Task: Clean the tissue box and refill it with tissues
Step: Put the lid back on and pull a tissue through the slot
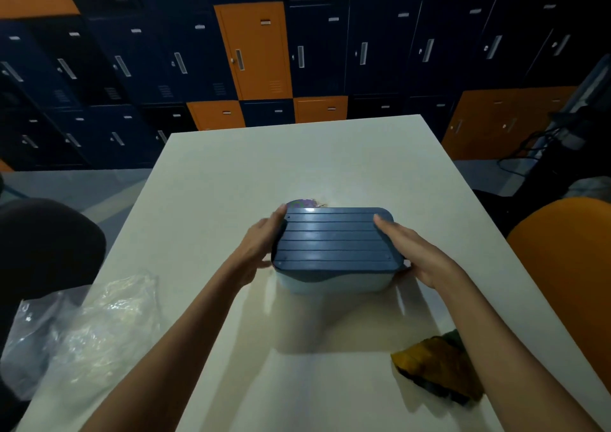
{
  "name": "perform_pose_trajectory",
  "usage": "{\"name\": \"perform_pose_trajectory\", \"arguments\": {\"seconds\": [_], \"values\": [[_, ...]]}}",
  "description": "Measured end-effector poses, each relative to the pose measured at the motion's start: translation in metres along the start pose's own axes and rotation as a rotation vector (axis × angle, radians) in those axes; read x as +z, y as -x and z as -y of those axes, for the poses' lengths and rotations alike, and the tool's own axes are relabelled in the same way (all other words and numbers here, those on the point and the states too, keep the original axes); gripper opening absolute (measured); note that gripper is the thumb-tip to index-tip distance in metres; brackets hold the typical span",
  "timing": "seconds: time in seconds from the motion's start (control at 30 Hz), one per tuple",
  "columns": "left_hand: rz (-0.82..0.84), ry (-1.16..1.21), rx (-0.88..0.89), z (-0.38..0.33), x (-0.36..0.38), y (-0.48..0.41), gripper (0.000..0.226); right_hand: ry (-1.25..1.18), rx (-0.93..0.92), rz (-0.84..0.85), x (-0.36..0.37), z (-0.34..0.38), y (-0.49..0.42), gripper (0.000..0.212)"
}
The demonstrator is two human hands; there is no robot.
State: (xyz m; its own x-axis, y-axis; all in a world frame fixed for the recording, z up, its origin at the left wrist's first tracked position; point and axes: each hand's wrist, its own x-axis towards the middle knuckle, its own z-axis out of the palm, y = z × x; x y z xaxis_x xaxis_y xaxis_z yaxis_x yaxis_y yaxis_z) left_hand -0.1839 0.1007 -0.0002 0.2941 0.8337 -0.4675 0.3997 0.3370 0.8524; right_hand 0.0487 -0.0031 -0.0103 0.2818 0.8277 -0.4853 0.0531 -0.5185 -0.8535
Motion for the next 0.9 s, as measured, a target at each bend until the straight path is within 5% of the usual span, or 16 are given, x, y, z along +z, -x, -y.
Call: {"name": "perform_pose_trajectory", "arguments": {"seconds": [0.17,0.4,0.6,0.9], "values": [[0.005,0.074,-0.065,0.006,0.011,-0.004,0.057,-0.012,0.005,0.051,0.002,0.001,0.003,0.058],[0.121,-0.035,0.158,-0.006,0.001,0.006,0.04,-0.125,-0.133,0.08,-0.008,0.017,0.008,0.032],[0.146,-0.013,0.339,-0.02,-0.019,0.003,0.038,-0.079,-0.356,0.082,-0.03,0.048,-0.001,0.063],[0.039,0.117,0.466,-0.003,-0.012,0.012,0.063,0.124,-0.411,0.042,-0.025,0.047,-0.015,0.102]]}}
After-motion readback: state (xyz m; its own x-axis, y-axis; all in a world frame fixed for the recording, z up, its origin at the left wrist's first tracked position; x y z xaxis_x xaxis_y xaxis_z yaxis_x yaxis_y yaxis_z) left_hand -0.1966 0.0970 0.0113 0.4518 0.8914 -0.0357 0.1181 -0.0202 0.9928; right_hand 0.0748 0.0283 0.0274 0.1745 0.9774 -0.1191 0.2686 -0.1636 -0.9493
